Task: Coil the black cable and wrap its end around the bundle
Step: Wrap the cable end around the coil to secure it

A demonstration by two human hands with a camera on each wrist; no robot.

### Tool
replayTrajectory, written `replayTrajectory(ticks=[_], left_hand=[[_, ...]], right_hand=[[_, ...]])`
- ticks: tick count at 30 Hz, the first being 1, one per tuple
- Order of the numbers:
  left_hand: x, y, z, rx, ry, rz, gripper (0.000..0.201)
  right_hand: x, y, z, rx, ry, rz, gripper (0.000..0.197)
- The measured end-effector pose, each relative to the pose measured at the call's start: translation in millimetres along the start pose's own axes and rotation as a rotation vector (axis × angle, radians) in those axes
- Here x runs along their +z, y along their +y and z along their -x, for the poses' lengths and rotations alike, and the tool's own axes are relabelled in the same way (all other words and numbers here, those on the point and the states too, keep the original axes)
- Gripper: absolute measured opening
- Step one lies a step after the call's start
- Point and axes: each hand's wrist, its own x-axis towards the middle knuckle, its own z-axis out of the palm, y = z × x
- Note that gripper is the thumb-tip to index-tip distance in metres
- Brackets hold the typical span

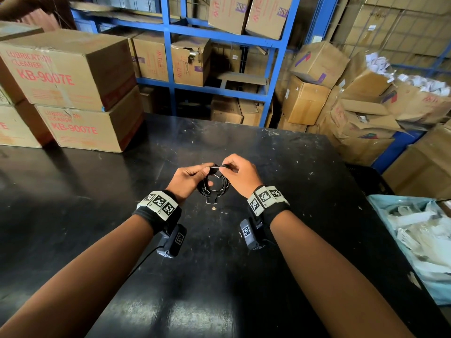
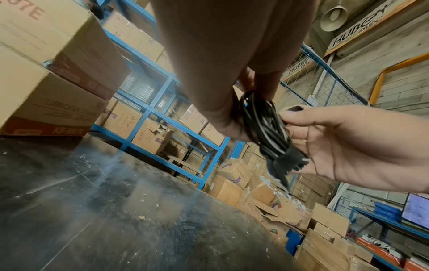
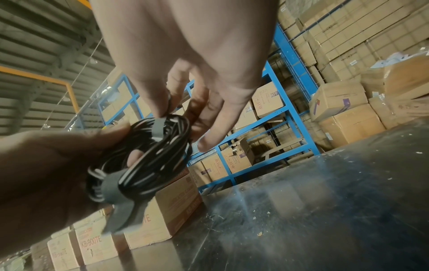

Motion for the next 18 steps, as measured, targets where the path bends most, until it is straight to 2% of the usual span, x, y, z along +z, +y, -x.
replayTrajectory(ticks=[3, 6, 12, 15, 18], left_hand=[[-0.9, 1.6, 2.8, 0.039, -0.013, -0.02, 0.026], [-0.6, 4.7, 7.0, 0.089, -0.054, -0.06, 0.027], [-1.2, 8.4, 11.2, 0.151, -0.127, -0.104, 0.029], [0.4, 7.1, 11.3, 0.153, -0.128, -0.118, 0.031], [-0.8, 4.9, 10.7, 0.144, -0.128, -0.145, 0.031]], right_hand=[[-1.6, 0.9, -5.4, 0.05, -0.05, -0.055, 0.003], [-4.2, 1.6, -8.5, 0.112, -0.093, -0.093, 0.011], [-14.9, -2.3, -9.1, 0.311, -0.26, -0.386, 0.015], [-17.4, -3.0, -9.5, 0.326, -0.258, -0.426, 0.013], [-17.5, -0.7, -8.5, 0.285, -0.206, -0.346, 0.012]])
